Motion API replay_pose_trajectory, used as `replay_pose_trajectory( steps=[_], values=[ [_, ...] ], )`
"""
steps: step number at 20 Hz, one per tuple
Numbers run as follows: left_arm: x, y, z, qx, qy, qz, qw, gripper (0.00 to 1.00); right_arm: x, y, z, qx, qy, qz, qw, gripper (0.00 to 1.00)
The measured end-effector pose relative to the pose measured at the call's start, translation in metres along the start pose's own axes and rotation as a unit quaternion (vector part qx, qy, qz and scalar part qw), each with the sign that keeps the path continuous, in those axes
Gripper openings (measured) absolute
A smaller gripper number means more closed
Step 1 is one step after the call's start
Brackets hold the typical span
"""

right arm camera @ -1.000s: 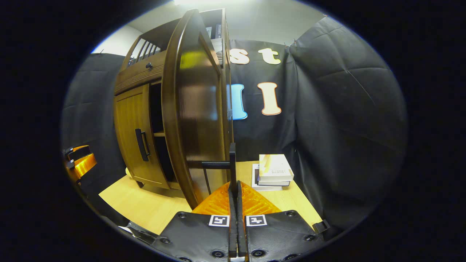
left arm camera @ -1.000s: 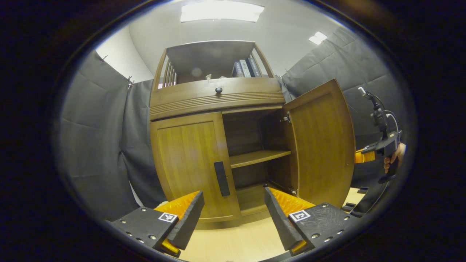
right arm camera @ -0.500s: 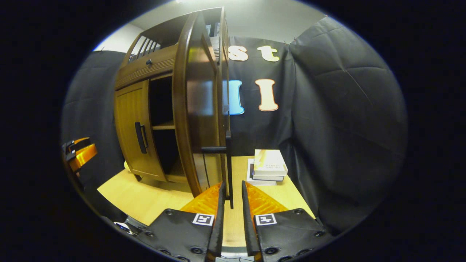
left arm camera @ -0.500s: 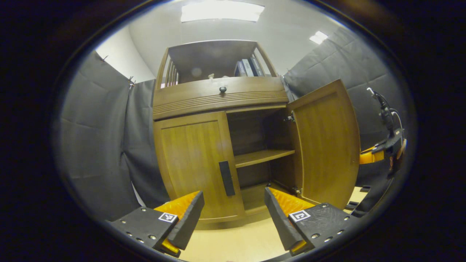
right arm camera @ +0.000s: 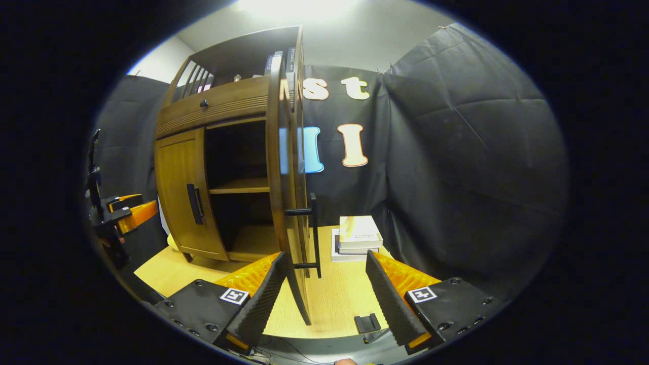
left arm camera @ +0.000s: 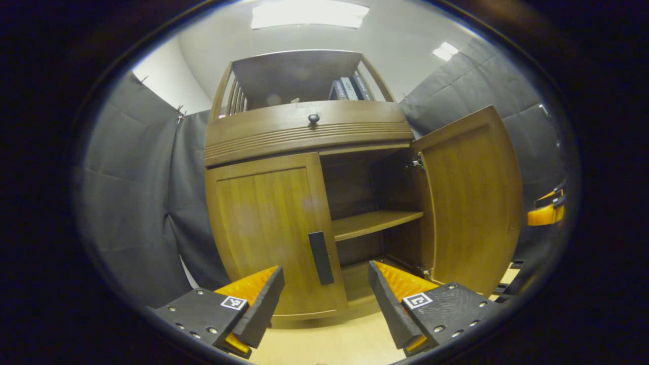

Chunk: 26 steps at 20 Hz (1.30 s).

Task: Open the right door of the double-door shoe cabinet with the right hand, and open the left door with the left hand.

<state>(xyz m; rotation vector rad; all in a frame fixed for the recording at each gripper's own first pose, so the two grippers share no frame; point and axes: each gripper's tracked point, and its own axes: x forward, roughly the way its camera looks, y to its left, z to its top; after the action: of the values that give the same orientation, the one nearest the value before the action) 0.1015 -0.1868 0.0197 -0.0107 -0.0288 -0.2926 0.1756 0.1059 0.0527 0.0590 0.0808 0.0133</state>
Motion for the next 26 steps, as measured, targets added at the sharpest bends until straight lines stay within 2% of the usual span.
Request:
replay_pose_trajectory(
  steps=[3,5,6,7,8,13,23,24,26],
  values=[
    [0.024,0.006,-0.008,0.0,0.006,0.004,1.0,0.96,-0.009,0.02,0.005,0.0,0.0,0.01,1.0,1.0],
    [0.041,0.01,-0.013,-0.003,0.01,0.007,1.0,0.96,-0.011,0.036,0.007,-0.002,0.0,0.019,1.0,0.98],
    [0.048,0.012,-0.015,-0.005,0.013,0.008,1.0,0.96,-0.013,0.043,0.007,-0.004,0.0,0.023,1.0,0.93],
    [0.055,0.015,-0.018,-0.008,0.016,0.01,1.0,0.96,-0.014,0.049,0.007,-0.006,0.0,0.024,1.0,0.93],
    [0.062,0.018,-0.023,-0.01,0.019,0.012,1.0,0.96,-0.013,0.056,0.007,-0.007,0.001,0.027,1.0,0.98],
    [0.101,0.027,-0.039,-0.014,0.026,0.032,0.999,0.96,-0.009,0.082,0.004,-0.002,0.011,0.029,1.0,0.98],
    [0.162,0.04,-0.068,-0.033,0.04,0.04,0.998,0.96,0.006,0.1,-0.011,-0.01,0.036,0.011,0.999,0.98],
    [0.168,0.04,-0.071,-0.035,0.043,0.039,0.998,0.96,0.007,0.101,-0.014,-0.008,0.037,0.009,0.999,0.93],
    [0.173,0.039,-0.074,-0.038,0.045,0.039,0.998,0.96,0.01,0.103,-0.016,-0.005,0.04,0.007,0.999,0.93]
  ],
)
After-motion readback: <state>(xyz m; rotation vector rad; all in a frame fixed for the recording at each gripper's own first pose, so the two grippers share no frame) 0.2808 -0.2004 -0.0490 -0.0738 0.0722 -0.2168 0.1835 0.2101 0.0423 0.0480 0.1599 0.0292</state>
